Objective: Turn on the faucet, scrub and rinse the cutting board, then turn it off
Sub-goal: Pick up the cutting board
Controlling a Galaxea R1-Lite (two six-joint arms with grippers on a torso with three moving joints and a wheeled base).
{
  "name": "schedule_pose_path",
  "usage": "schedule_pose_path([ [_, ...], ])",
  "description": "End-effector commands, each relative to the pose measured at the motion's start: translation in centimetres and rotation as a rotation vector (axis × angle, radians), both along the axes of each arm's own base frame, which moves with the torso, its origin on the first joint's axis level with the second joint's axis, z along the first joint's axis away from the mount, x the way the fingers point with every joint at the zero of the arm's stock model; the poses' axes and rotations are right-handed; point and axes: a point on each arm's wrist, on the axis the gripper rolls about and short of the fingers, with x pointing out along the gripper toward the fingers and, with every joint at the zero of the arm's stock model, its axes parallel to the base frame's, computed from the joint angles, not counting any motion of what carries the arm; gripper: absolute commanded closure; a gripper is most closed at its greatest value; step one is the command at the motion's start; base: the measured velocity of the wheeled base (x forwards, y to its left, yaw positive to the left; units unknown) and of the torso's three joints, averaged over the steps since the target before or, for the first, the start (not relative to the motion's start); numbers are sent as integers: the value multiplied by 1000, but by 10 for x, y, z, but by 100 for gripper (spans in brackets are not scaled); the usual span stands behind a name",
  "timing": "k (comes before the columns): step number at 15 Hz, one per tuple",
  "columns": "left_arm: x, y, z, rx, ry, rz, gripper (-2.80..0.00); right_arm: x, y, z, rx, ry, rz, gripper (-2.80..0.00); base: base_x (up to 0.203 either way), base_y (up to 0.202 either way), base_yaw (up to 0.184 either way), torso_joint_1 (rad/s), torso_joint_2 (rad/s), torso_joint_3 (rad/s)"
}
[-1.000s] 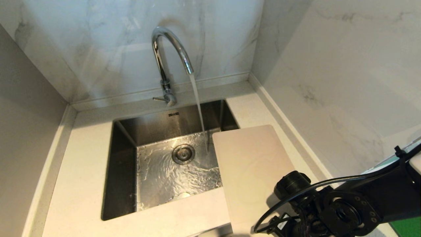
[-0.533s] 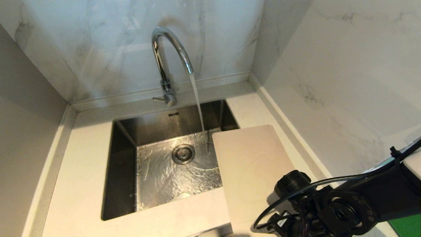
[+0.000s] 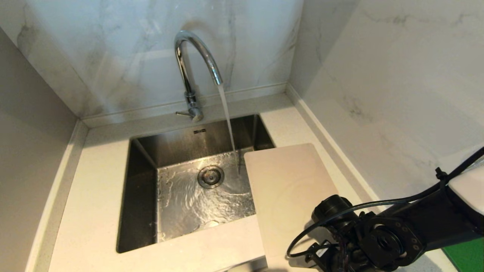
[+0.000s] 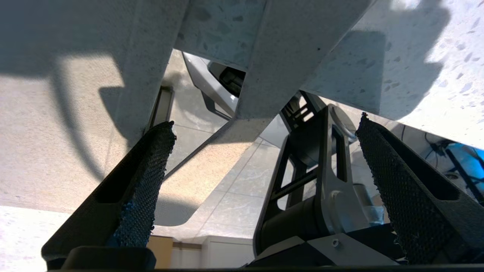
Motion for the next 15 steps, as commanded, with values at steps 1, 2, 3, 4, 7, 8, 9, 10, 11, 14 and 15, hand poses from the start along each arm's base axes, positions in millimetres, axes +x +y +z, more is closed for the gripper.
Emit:
schedule_pose_path([
  [1, 0, 0, -1, 0, 2, 0, 0, 3, 2, -4, -4, 14, -6, -280, 0, 0, 0, 0, 0, 0],
  [2, 0, 0, -1, 1, 2, 0, 0, 5, 3, -6, -6, 19, -6, -280, 0, 0, 0, 0, 0, 0],
  [3, 0, 0, -1, 1, 2, 0, 0, 5, 4, -8, -9, 25, -7, -280, 0, 0, 0, 0, 0, 0],
  [4, 0, 0, -1, 1, 2, 0, 0, 6, 4, -9, -10, 29, -7, -280, 0, 0, 0, 0, 0, 0],
  [7, 0, 0, -1, 0, 2, 0, 0, 11, 7, -12, -3, 34, -42, -280, 0, 0, 0, 0, 0, 0],
  [8, 0, 0, -1, 1, 2, 0, 0, 11, 7, -13, -5, 39, -46, -280, 0, 0, 0, 0, 0, 0],
  [9, 0, 0, -1, 0, 3, 0, 0, 11, 7, -14, -7, 41, -45, -280, 0, 0, 0, 0, 0, 0],
  [10, 0, 0, -1, 0, 3, 0, 0, 11, 8, -14, -8, 43, -45, -280, 0, 0, 0, 0, 0, 0],
  [11, 0, 0, -1, 1, 3, 0, 0, 11, 8, -16, -11, 47, -45, -280, 0, 0, 0, 0, 0, 0],
  [14, 0, 0, -1, 1, 2, 0, 0, 14, 9, -19, -18, 52, -83, -280, 0, 0, 0, 0, 0, 0],
  [15, 0, 0, -1, 1, 2, 0, 0, 14, 9, -20, -25, 52, -86, -280, 0, 0, 0, 0, 0, 0],
])
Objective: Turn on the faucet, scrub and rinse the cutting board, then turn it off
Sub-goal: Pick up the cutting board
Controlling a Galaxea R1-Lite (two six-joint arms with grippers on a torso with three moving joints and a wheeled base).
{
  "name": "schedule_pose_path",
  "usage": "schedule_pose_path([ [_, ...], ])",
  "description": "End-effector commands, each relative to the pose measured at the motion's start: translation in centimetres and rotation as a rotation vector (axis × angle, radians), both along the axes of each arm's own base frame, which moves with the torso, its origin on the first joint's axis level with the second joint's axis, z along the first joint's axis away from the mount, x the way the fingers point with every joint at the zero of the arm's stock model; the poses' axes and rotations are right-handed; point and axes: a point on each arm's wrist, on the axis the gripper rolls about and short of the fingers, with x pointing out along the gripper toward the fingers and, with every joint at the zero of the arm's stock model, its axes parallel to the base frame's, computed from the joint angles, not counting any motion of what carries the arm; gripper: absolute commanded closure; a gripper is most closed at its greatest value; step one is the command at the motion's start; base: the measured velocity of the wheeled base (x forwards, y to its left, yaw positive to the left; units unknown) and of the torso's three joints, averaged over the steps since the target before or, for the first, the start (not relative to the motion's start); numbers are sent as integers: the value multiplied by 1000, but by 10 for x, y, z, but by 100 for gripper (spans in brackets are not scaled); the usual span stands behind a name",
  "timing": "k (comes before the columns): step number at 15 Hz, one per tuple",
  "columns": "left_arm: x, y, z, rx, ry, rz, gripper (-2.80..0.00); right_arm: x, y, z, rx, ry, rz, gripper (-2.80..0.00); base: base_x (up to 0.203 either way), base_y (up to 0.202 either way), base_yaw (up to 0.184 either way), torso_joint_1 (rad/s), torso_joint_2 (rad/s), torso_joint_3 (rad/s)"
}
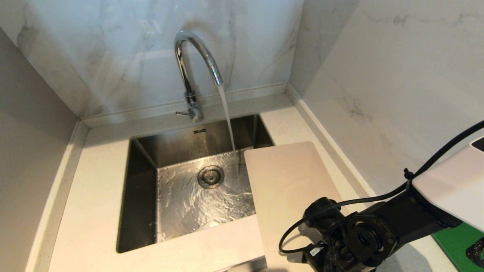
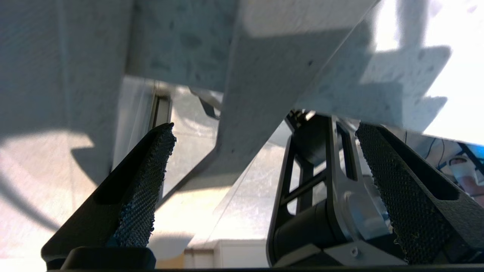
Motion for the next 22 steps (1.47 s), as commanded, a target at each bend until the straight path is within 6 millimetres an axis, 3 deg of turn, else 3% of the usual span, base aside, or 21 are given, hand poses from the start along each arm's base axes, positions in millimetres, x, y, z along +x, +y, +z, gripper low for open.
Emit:
schedule_pose_path([
  [1, 0, 0, -1, 0, 2, 0, 0, 1, 0, -4, -9, 12, -11, -280, 0, 0, 0, 0, 0, 0],
  [22, 0, 0, -1, 1, 2, 0, 0, 9, 9, -27, -76, -58, -9, -280, 0, 0, 0, 0, 0, 0],
])
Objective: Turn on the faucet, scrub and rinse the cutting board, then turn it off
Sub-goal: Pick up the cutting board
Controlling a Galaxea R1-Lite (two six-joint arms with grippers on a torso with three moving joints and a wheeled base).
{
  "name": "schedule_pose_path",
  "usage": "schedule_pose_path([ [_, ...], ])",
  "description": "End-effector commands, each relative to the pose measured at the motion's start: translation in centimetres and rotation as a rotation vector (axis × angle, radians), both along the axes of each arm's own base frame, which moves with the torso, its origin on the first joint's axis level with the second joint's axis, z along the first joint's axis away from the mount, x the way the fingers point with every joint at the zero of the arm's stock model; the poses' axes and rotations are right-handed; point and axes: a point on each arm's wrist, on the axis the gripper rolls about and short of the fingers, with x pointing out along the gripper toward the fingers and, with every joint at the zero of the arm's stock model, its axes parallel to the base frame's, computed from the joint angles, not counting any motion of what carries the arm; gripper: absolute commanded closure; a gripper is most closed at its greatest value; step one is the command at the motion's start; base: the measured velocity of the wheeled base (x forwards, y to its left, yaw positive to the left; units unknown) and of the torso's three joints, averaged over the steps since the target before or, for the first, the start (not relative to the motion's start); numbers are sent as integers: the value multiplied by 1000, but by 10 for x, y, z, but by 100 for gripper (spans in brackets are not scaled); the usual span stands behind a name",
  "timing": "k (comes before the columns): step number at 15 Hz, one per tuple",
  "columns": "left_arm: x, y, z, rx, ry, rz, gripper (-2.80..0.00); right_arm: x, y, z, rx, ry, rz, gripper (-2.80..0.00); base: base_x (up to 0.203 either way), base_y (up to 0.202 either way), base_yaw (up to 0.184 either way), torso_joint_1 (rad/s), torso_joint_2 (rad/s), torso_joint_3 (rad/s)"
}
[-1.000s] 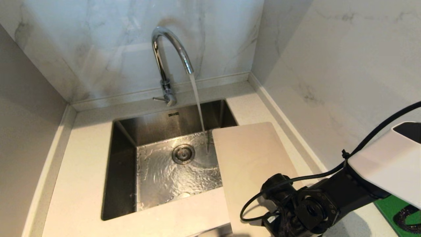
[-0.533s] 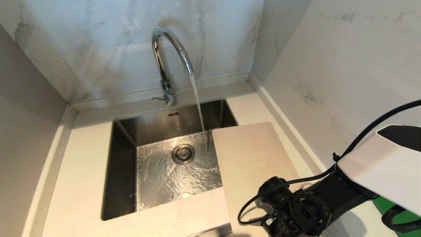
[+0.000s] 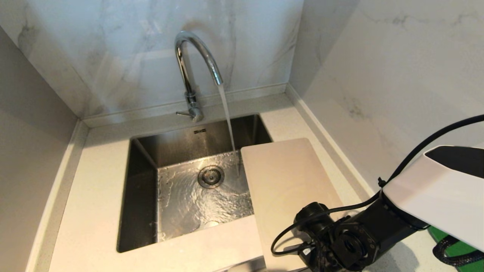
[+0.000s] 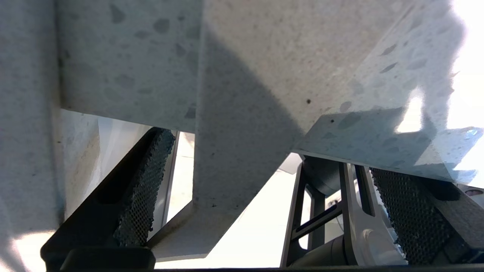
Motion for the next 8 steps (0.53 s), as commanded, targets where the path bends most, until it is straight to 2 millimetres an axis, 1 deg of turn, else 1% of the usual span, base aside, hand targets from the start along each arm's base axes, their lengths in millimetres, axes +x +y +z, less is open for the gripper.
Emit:
schedule_pose_path([
  [1, 0, 0, -1, 0, 2, 0, 0, -1, 0, -2, -6, 11, -7, -280, 0, 0, 0, 0, 0, 0],
  [8, 0, 0, -1, 1, 2, 0, 0, -2, 0, -5, -27, 8, -25, -280, 0, 0, 0, 0, 0, 0],
])
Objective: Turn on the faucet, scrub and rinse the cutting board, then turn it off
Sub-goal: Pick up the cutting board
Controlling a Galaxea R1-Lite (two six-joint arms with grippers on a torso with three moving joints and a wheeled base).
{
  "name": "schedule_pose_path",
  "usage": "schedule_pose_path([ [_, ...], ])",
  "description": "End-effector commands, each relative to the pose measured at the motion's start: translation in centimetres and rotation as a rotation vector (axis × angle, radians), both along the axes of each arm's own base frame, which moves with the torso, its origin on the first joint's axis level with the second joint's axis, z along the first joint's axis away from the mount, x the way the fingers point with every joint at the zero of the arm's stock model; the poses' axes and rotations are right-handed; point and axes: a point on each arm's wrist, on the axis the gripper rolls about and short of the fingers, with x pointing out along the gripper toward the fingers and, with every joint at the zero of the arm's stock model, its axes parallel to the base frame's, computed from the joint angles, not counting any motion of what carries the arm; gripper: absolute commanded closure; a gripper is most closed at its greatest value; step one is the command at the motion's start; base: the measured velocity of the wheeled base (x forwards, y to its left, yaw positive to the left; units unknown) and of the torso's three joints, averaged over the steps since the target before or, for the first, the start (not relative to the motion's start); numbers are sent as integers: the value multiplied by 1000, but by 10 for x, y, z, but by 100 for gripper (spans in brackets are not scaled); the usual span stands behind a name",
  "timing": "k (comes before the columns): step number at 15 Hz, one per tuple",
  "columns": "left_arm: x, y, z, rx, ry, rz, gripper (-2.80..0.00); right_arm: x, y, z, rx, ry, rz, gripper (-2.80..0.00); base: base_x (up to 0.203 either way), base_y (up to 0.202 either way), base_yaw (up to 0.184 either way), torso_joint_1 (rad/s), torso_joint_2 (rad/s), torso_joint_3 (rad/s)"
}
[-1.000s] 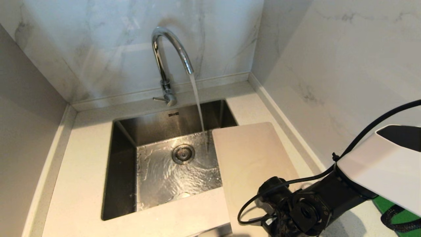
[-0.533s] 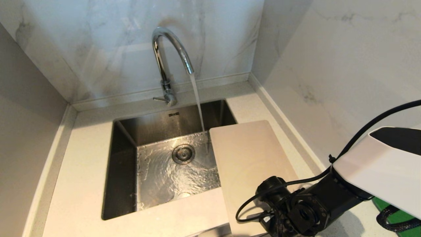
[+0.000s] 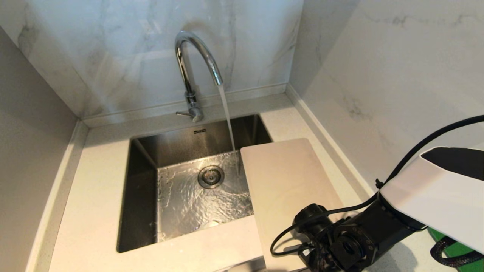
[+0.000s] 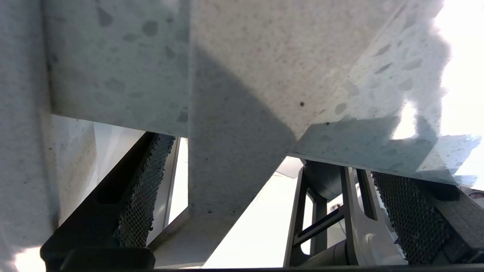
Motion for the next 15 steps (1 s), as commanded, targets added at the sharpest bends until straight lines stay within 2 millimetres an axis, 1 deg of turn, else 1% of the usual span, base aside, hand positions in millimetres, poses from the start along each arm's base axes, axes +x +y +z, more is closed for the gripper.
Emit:
schedule_pose_path([
  [1, 0, 0, -1, -1, 2, 0, 0, 0, 2, -3, -12, 4, -13, -280, 0, 0, 0, 0, 0, 0],
  [3, 0, 0, -1, -1, 2, 0, 0, 0, 6, -7, -35, -1, -39, -280, 0, 0, 0, 0, 0, 0],
  [7, 0, 0, -1, -1, 2, 0, 0, -2, 13, -14, -68, 0, -23, -280, 0, 0, 0, 0, 0, 0],
  [15, 0, 0, -1, -1, 2, 0, 0, 1, 14, -13, -75, -13, -29, -280, 0, 0, 0, 0, 0, 0],
])
